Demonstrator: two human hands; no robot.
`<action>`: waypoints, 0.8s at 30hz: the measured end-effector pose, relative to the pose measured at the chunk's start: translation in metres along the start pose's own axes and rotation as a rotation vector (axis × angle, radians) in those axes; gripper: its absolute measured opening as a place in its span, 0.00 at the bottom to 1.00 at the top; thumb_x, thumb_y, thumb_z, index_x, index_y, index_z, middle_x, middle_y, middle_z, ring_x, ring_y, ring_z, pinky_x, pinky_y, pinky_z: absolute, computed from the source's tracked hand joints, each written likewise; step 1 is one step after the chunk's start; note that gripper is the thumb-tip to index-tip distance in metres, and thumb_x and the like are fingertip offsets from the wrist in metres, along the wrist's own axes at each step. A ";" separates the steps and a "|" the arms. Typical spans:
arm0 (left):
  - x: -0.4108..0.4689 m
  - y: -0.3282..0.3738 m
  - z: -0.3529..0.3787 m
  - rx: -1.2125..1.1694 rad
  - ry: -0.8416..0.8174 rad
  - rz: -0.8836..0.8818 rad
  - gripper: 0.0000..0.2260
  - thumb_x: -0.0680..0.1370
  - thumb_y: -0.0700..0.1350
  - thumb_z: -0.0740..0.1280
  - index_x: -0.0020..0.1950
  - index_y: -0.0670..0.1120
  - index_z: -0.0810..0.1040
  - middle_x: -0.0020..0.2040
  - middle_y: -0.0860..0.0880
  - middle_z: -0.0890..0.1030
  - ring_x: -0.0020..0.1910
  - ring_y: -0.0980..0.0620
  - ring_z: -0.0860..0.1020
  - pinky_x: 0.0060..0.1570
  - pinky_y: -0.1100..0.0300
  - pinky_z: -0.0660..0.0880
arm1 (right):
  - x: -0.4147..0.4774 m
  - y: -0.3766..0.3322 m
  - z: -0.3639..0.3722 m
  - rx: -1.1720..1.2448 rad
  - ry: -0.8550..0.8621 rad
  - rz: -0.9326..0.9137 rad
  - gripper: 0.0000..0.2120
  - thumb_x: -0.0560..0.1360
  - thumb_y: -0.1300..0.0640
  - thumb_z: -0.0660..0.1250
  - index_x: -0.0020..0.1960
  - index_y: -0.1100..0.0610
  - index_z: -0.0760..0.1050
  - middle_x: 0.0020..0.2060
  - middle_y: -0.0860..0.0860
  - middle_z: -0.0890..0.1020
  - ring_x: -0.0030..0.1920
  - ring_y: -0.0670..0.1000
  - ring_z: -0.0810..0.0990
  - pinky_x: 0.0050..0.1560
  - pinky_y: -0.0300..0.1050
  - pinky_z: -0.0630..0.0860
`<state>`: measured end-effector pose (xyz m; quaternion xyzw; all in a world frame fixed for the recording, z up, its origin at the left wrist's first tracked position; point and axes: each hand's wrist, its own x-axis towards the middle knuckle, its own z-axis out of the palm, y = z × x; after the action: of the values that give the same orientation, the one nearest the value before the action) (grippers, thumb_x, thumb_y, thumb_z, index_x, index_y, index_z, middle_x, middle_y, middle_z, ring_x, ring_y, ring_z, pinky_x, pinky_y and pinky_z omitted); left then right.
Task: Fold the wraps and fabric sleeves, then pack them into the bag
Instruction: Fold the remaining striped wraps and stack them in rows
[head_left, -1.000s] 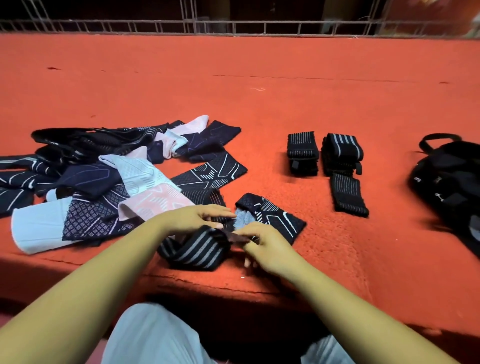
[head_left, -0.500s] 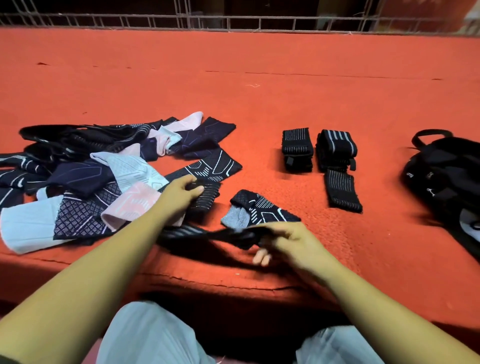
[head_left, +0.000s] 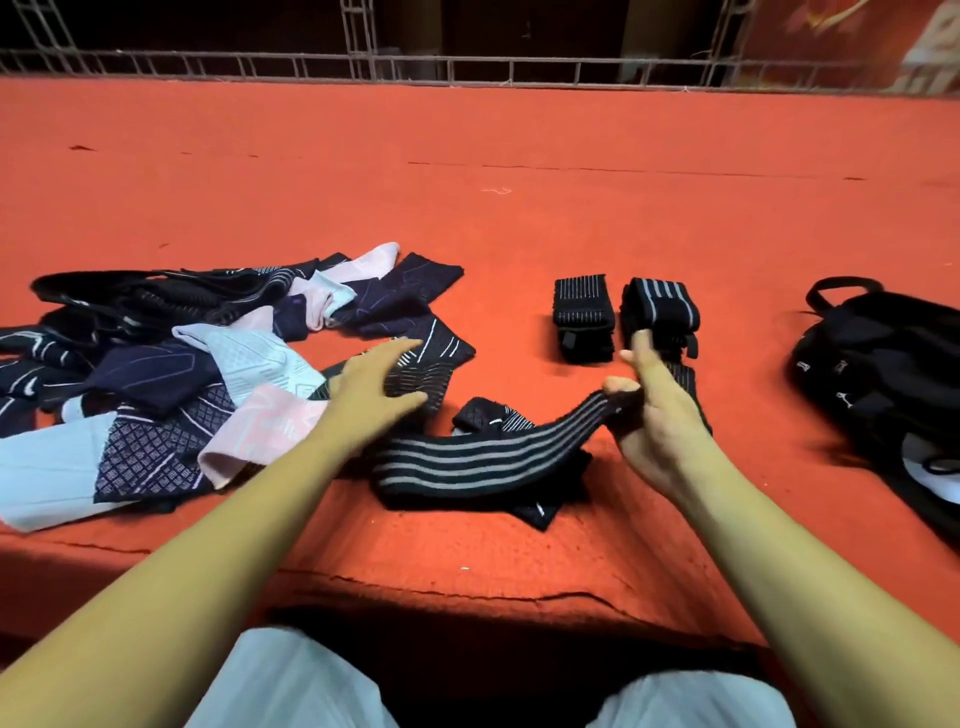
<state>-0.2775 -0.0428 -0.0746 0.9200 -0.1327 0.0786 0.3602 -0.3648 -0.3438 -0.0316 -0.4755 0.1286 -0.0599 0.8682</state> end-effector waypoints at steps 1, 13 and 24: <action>-0.004 0.014 0.001 -0.060 -0.047 0.048 0.26 0.72 0.54 0.73 0.70 0.58 0.73 0.69 0.55 0.76 0.68 0.55 0.73 0.72 0.49 0.66 | -0.001 0.000 0.004 -0.119 -0.045 -0.040 0.23 0.68 0.52 0.76 0.58 0.55 0.71 0.36 0.50 0.72 0.32 0.45 0.72 0.36 0.41 0.69; -0.010 0.080 0.021 -0.626 -0.615 -0.060 0.11 0.77 0.39 0.71 0.58 0.38 0.80 0.47 0.49 0.85 0.42 0.57 0.81 0.45 0.65 0.78 | 0.015 -0.048 0.028 -0.153 -0.262 -0.014 0.24 0.71 0.79 0.60 0.62 0.59 0.72 0.51 0.60 0.80 0.46 0.54 0.80 0.52 0.46 0.73; 0.005 0.123 -0.001 -0.791 -0.507 -0.048 0.13 0.74 0.46 0.75 0.55 0.42 0.82 0.52 0.40 0.84 0.50 0.43 0.81 0.58 0.45 0.77 | 0.035 -0.024 0.003 -0.420 0.012 0.042 0.05 0.73 0.67 0.71 0.46 0.60 0.76 0.30 0.52 0.76 0.22 0.45 0.65 0.22 0.35 0.60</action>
<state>-0.3101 -0.1292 0.0061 0.7051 -0.2149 -0.2138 0.6411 -0.3299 -0.3623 -0.0159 -0.6428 0.1533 -0.0165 0.7504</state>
